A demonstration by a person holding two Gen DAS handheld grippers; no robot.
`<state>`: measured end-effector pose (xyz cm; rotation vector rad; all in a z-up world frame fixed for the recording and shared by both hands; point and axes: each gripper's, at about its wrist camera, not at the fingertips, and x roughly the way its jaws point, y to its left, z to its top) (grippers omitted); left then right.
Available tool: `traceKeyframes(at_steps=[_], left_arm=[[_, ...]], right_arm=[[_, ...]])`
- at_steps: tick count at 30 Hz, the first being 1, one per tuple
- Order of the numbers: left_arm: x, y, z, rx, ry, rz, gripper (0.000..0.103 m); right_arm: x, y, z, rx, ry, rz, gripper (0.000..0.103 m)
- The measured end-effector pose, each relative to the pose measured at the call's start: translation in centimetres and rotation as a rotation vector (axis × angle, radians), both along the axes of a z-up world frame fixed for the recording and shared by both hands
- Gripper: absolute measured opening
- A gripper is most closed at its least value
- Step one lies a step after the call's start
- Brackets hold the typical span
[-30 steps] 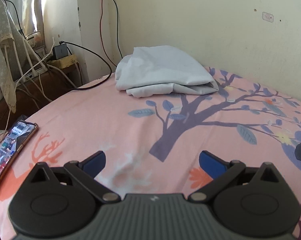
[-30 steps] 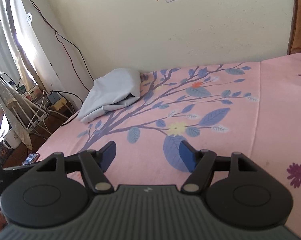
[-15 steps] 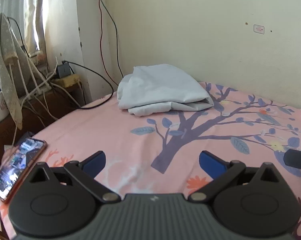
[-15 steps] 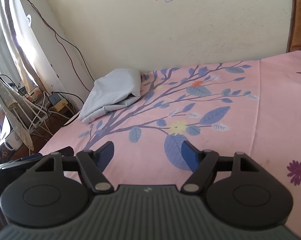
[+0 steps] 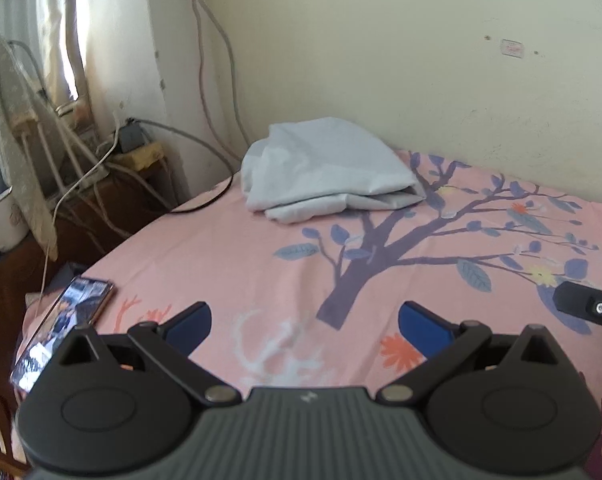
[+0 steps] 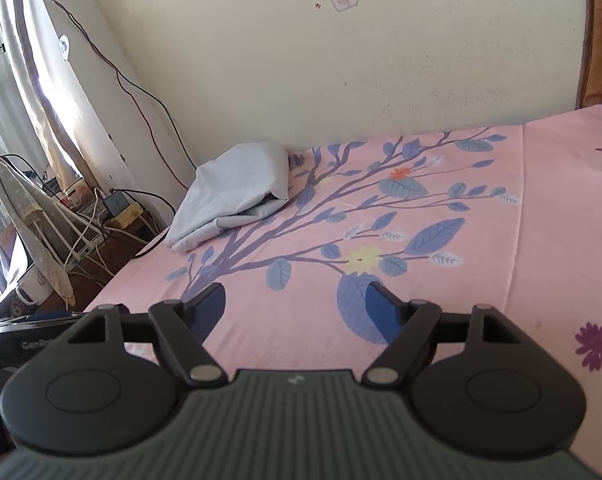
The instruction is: Fold small clothes
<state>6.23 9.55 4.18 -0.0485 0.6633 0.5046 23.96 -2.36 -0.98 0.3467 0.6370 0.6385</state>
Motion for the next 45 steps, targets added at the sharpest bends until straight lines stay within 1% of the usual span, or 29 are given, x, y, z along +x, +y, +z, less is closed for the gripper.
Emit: traceKeyframes(at_steps=[4,9,15,25,29,33,39,45], left_arm=[[-0.4,0.4,0.6,0.021,0.004,0.032,0.103],[-0.8,0.2,1.1,0.074,0.006,0.055,0.103],[-1.0,0.2,1.2,0.094,0.023,0.060,0.103],[-1.0,-0.4,0.7,0.072,0.066,0.043,0.103],[-0.9,-0.7,0.6,0.042,0.088,0.032,0.103],[-1.0,-1.2,0.8,0.019,0.092,0.004,0.103],[-1.1,-1.9,1.4,0.023,0.091,-0.012,0.103],[-1.1,-1.9,1.6,0.040,0.099,-0.008,0.103]], right_arm=[[-0.2,-0.1,0.2,0.007,-0.009,-0.001,0.080],[-0.2,-0.2,0.4,0.017,-0.012,-0.001,0.080],[-0.4,-0.3,0.6,0.024,-0.022,-0.003,0.081],[-0.3,-0.8,0.8,0.039,-0.027,-0.025,0.083],[-0.1,-1.4,0.9,0.053,-0.022,-0.042,0.083],[-0.1,-1.8,1.1,0.059,-0.025,-0.050,0.083],[-0.1,-2.0,1.2,0.064,-0.021,-0.053,0.084],[0.0,-2.1,1.1,0.068,-0.019,-0.051,0.084]])
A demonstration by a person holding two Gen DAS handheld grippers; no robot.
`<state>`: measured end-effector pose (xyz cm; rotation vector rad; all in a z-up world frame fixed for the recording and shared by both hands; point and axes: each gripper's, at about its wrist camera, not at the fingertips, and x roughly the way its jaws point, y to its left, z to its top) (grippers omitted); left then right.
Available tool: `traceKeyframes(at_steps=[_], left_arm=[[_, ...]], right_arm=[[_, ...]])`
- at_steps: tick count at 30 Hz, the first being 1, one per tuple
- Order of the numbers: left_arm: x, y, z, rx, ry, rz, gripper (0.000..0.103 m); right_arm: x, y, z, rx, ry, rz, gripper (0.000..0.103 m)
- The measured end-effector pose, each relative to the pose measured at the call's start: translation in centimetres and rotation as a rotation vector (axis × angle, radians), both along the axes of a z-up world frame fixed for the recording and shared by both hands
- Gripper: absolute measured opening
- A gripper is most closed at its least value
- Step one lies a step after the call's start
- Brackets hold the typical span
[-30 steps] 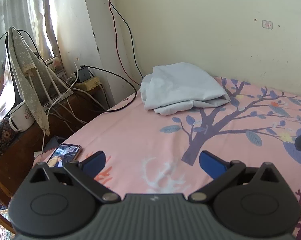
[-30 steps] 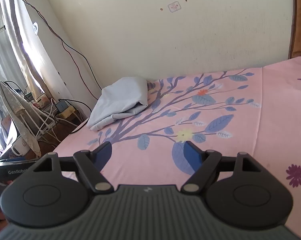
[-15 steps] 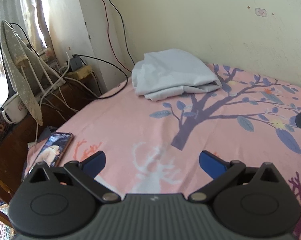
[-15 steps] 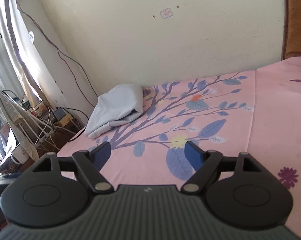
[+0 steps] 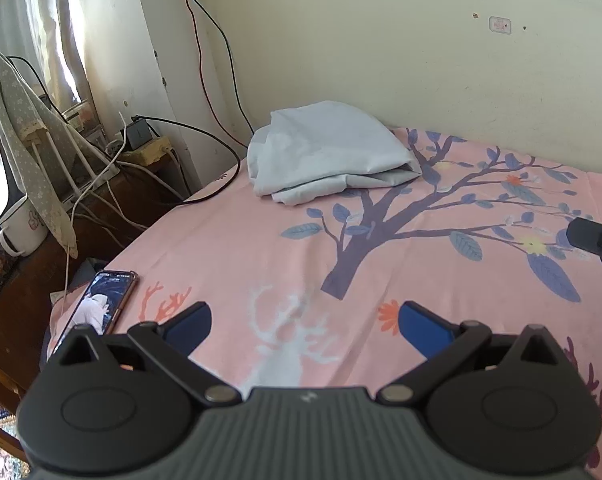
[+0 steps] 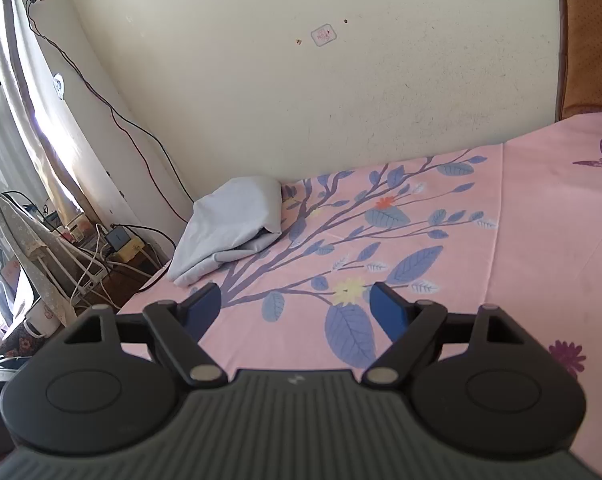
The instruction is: Fold small clothes
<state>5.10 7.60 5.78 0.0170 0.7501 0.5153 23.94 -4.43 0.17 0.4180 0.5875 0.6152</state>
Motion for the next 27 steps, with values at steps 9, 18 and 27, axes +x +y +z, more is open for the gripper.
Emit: traceKeyframes(at_steps=[9,18,27], left_arm=[[-0.01,0.12,-0.19,0.013,0.023,0.003,0.103],[0.02,-0.30,-0.29,0.046,0.040,-0.009,0.103],[0.00,-0.12,-0.63,0.076,0.057,0.002,0.103]], right_arm=[[-0.04,-0.12,0.18,0.005,-0.005,0.001,0.084],[-0.02,-0.21,0.24,0.010,-0.006,0.004,0.084],[0.01,-0.23,0.28,0.013,-0.003,0.004,0.084]])
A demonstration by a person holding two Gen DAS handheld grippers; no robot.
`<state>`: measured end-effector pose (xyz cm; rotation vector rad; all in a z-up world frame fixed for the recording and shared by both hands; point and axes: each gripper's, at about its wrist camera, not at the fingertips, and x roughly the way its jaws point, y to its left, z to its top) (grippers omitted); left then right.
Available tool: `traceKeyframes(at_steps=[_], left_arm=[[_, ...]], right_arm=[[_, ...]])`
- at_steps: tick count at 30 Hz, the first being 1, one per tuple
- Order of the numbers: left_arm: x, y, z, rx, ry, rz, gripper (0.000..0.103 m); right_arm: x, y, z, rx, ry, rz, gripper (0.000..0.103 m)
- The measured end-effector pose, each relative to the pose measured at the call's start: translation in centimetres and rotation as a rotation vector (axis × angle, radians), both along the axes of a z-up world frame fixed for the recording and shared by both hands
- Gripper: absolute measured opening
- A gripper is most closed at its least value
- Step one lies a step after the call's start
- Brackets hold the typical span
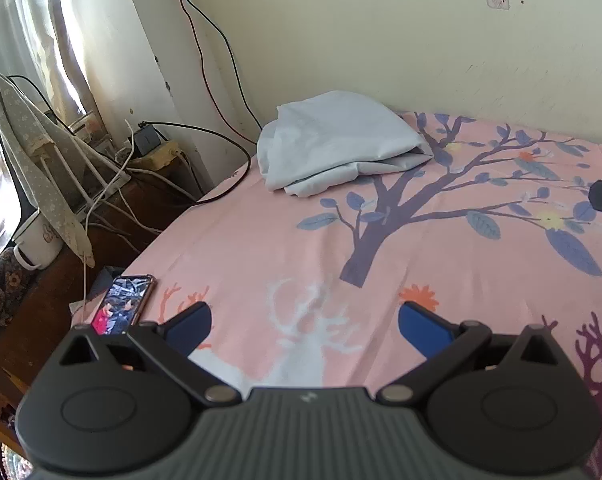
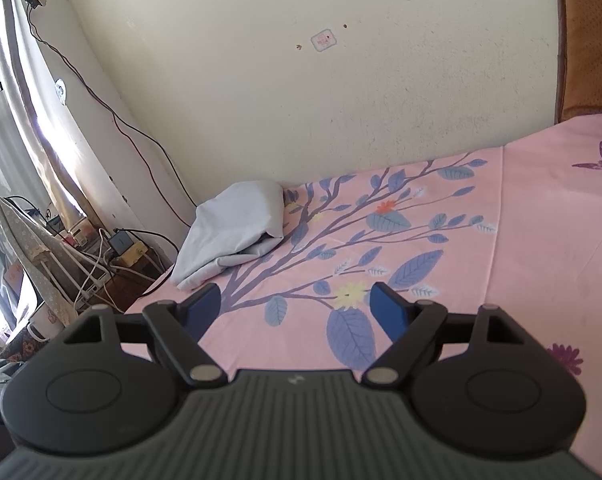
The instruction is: Fold small clothes
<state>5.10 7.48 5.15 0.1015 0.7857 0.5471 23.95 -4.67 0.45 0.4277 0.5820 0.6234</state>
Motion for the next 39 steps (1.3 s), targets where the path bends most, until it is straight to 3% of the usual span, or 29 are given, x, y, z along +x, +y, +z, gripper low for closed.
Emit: traceKeyframes(at_steps=[39], left_arm=[[-0.14,-0.03,-0.35,0.012,0.014,-0.003,0.103]], right_arm=[[0.15,-0.25,0.10,0.010,0.001,-0.003,0.084]])
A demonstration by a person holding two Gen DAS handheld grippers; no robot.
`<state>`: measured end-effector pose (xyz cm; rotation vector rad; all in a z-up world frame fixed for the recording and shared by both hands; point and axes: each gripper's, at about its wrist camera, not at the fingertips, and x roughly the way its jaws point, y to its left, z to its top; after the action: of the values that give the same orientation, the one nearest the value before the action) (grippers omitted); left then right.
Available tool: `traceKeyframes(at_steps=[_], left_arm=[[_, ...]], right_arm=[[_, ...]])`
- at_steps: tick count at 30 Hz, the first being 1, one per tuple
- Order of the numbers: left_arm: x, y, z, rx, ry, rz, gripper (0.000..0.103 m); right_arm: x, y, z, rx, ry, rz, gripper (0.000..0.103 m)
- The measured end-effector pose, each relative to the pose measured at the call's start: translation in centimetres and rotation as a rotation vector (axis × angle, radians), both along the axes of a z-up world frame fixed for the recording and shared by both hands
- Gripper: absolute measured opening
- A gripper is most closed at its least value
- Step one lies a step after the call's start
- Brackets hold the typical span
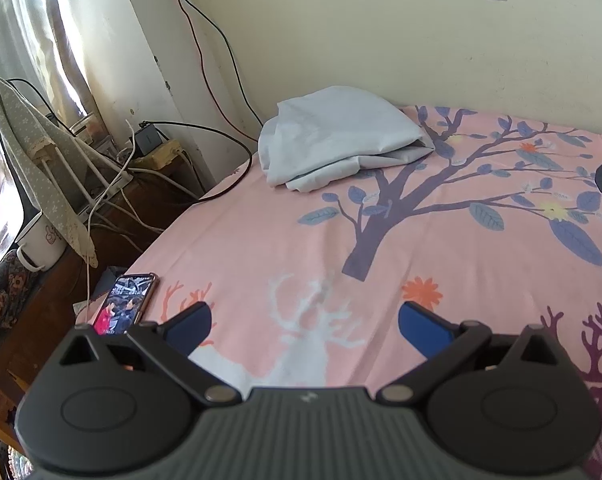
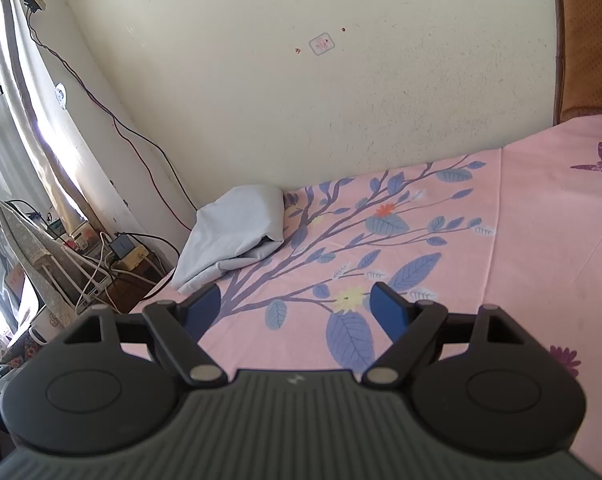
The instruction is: Fold small clothes
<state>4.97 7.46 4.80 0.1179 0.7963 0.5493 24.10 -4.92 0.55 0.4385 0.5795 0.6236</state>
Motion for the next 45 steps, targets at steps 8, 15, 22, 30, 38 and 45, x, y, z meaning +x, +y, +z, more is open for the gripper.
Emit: traceKeyframes(at_steps=[8,15,22,30,38,45], left_arm=[[-0.10,0.42,0.08,-0.013,-0.001,0.013,0.103],[-0.08,0.40,0.03,-0.012,0.002,0.016,0.103],[-0.01,0.45,-0.06,-0.009,0.007,0.017,0.103],[-0.06,0.70,-0.09,-0.011,0.009,0.026,0.103],[-0.06,0.58,-0.21,-0.006,0.014,0.020,0.103],[-0.05,0.53,-0.20,-0.006,0.013,0.020,0.103]], right_arm=[[0.02,0.01,-0.01,0.000,0.000,0.001,0.084],[0.03,0.00,-0.02,0.000,0.000,0.002,0.084],[0.03,0.01,-0.02,0.001,0.000,0.001,0.084],[0.01,-0.05,0.03,0.000,-0.001,0.002,0.084],[0.10,0.04,0.02,0.001,-0.001,0.004,0.084],[0.06,0.02,0.00,0.001,0.000,0.003,0.084]])
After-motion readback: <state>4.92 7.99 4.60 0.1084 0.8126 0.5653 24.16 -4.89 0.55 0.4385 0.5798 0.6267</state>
